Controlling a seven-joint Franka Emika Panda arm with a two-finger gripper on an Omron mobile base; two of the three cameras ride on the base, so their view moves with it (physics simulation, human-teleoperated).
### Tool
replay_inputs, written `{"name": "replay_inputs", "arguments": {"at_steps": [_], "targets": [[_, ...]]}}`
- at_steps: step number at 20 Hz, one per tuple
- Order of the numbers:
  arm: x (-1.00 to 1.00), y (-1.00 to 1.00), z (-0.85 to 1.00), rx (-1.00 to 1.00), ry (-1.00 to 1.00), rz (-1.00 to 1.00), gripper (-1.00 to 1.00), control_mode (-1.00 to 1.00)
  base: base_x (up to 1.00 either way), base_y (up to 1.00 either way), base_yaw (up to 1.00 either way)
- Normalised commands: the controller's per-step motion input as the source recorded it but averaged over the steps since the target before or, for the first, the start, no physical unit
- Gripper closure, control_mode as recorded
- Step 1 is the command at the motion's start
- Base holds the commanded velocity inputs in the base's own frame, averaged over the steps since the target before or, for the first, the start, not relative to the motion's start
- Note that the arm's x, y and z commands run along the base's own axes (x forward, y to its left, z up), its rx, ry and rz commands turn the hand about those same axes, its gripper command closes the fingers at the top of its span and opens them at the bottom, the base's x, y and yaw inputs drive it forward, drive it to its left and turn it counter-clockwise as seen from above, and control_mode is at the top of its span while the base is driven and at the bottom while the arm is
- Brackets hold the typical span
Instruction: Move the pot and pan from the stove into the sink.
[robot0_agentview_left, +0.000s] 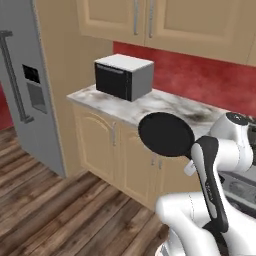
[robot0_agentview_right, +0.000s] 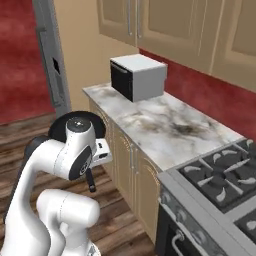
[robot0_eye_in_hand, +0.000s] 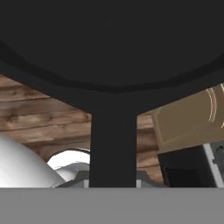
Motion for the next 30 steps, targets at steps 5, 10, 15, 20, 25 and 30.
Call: {"name": "replay_inputs", "arguments": {"at_steps": [5,10,15,20,25,30], "targets": [[0.0,0.0,0.0,0.0,0.0,0.0,1.0,1.0,-0.04,0.0,0.5],[0.0,0.0,0.0,0.0,0.0,0.0,1.0,1.0,-0.04,0.0,0.5],[0.0,0.0,0.0,0.0,0.0,0.0,1.0,1.0,-0.04,0.0,0.5],[0.0,0.0,0.0,0.0,0.0,0.0,1.0,1.0,-0.04,0.0,0.5],[0.0,0.0,0.0,0.0,0.0,0.0,1.0,1.0,-0.04,0.0,0.5],[0.0,0.0,0.0,0.0,0.0,0.0,1.0,1.0,-0.04,0.0,0.5]]}}
